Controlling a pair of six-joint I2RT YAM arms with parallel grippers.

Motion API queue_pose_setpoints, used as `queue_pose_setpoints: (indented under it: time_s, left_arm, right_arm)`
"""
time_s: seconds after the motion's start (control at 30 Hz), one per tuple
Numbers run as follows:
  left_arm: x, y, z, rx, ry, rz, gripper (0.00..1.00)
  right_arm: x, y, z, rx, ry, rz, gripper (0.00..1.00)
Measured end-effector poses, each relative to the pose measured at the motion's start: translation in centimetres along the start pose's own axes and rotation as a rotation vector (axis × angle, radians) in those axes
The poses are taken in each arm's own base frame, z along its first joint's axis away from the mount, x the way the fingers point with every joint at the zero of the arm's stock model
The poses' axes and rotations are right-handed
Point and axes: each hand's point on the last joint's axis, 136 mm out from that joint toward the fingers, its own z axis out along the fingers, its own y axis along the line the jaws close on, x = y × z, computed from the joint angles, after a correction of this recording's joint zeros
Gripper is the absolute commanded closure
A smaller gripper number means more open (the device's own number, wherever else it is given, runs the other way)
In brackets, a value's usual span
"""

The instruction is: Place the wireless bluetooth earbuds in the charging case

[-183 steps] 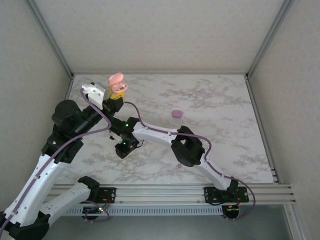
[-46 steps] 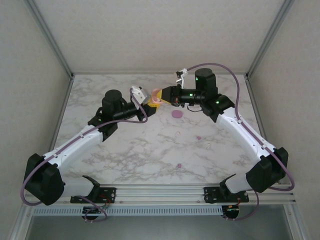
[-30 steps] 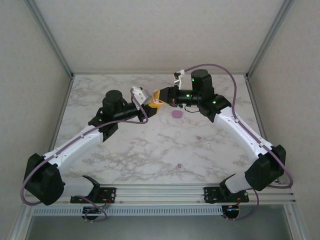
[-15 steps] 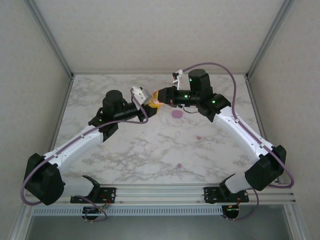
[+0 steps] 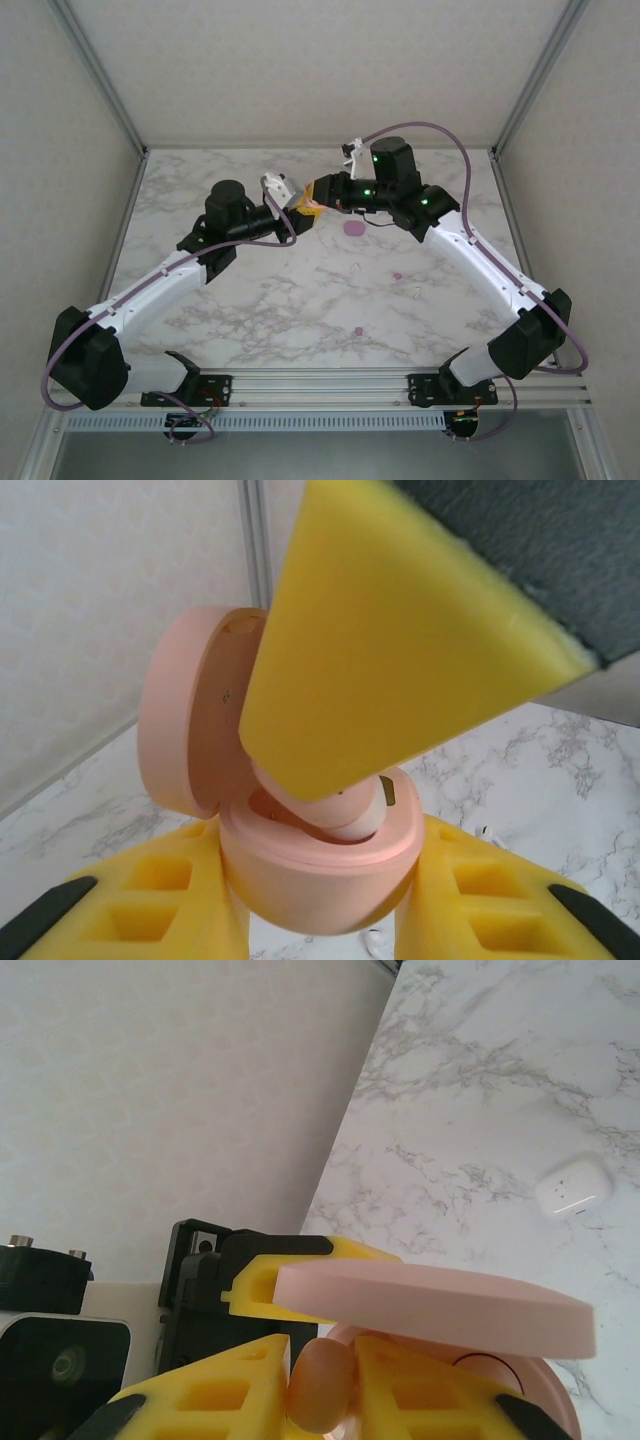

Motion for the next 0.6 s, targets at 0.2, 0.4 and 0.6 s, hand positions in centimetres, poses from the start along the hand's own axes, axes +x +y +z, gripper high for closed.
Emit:
queue_pose_setpoints:
  time_s: [0.2, 0.4, 0.6]
  left_arm:
    - [-0.1, 0.2, 0.3, -0.003, -0.012, -0.033, 0.89]
    - [-0.2, 0.6, 0.7, -0.012, -0.029, -0.069, 0.89]
    - [-0.2, 0.7, 0.8, -0.011, -0.037, -0.084, 0.89]
  right_arm:
    - [-0.4, 0.0, 0.0, 0.005, -0.020, 0.004, 0.77]
    - [-0.9, -0.3, 0.0, 0.026, -0.049, -0.005, 0.75]
    - [-1.1, -0.4, -0.1, 0.048, -0.060, -0.023, 0.72]
